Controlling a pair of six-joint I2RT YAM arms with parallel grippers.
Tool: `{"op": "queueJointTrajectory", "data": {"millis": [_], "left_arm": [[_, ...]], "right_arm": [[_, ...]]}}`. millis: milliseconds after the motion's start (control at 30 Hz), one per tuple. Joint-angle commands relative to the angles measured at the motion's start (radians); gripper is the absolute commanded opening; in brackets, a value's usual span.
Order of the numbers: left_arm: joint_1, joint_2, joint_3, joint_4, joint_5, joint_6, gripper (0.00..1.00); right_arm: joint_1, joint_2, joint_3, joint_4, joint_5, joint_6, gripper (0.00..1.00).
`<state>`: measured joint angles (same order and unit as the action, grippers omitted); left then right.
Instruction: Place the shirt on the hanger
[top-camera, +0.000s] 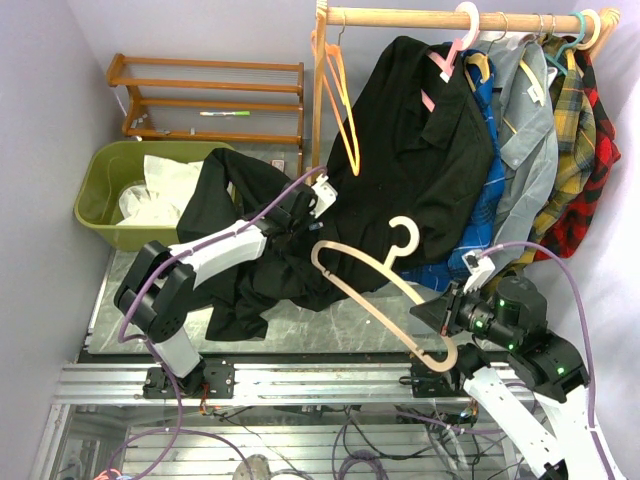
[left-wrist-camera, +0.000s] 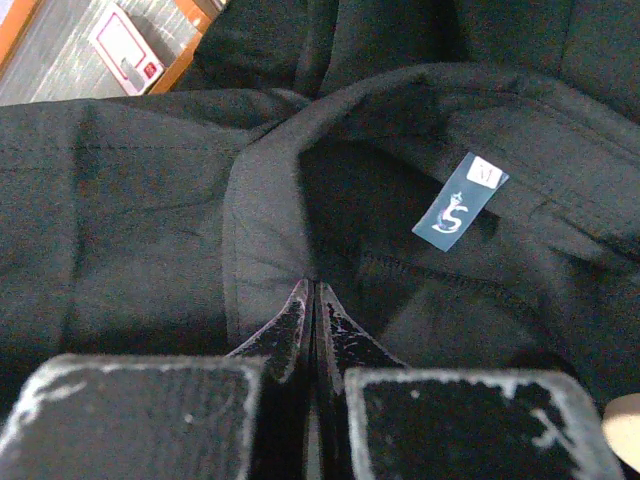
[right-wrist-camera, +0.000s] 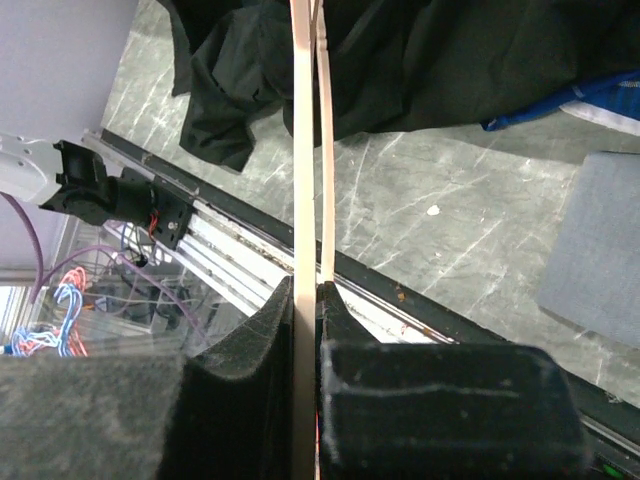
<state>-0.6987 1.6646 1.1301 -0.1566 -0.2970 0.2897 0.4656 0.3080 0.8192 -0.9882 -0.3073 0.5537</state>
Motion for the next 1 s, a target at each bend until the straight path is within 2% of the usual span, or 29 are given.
{"op": "queueJointTrajectory", "data": {"millis": [0,200,333,367,400,433,467,567,633,767,800,833,867,900,967], "left_arm": [[-0.011,-0.009,0.021,0.018,0.015,-0.001,0.07],[-0.011,-0.023,0.107,-0.111,0.114,0.001,0.07],[-0.010,-0.008,0.102,-0.097,0.133,-0.011,0.07],[-0.011,0.000,0.102,-0.096,0.131,-0.011,0.14],[-0.011,0.008,0.103,-0.096,0.137,-0.005,0.27],[-0.011,0.018,0.106,-0.098,0.143,-0.006,0.47],[-0.012,0.021,0.109,-0.103,0.148,-0.004,0.49],[-0.013,0.022,0.097,-0.092,0.147,-0.001,0.48],[-0.015,0.021,0.086,-0.073,0.124,0.002,0.39],[-0.015,0.034,0.075,-0.044,0.091,0.004,0.40],[-0.016,0.036,0.071,-0.034,0.077,0.003,0.37],[-0.015,0.036,0.068,-0.020,0.059,0.000,0.28],[-0.016,0.036,0.066,-0.010,0.038,-0.004,0.13],[-0.016,0.034,0.065,-0.001,0.012,-0.006,0.08],[-0.015,0.027,0.072,-0.002,-0.007,0.001,0.07]], "right_arm": [[-0.007,0.014,0.021,0.008,0.011,-0.040,0.00],[-0.007,0.001,-0.021,0.105,0.026,-0.008,0.00],[-0.007,0.025,-0.018,0.118,0.032,-0.026,0.00],[-0.007,0.030,-0.013,0.118,0.035,-0.031,0.00],[-0.007,0.036,-0.010,0.118,0.038,-0.034,0.00],[-0.007,0.039,-0.009,0.118,0.040,-0.037,0.00],[-0.007,0.041,-0.010,0.120,0.039,-0.039,0.00],[-0.007,0.040,-0.023,0.136,0.034,-0.035,0.00],[-0.007,0.039,-0.033,0.149,0.034,-0.032,0.00],[-0.007,0.042,-0.052,0.183,0.025,-0.028,0.00],[-0.007,0.046,-0.055,0.190,0.022,-0.029,0.00],[-0.007,0.050,-0.058,0.198,0.018,-0.030,0.00],[-0.007,0.055,-0.059,0.202,0.015,-0.032,0.00],[-0.007,0.059,-0.061,0.206,0.013,-0.034,0.00],[-0.007,0.061,-0.065,0.215,0.010,-0.037,0.00]]}}
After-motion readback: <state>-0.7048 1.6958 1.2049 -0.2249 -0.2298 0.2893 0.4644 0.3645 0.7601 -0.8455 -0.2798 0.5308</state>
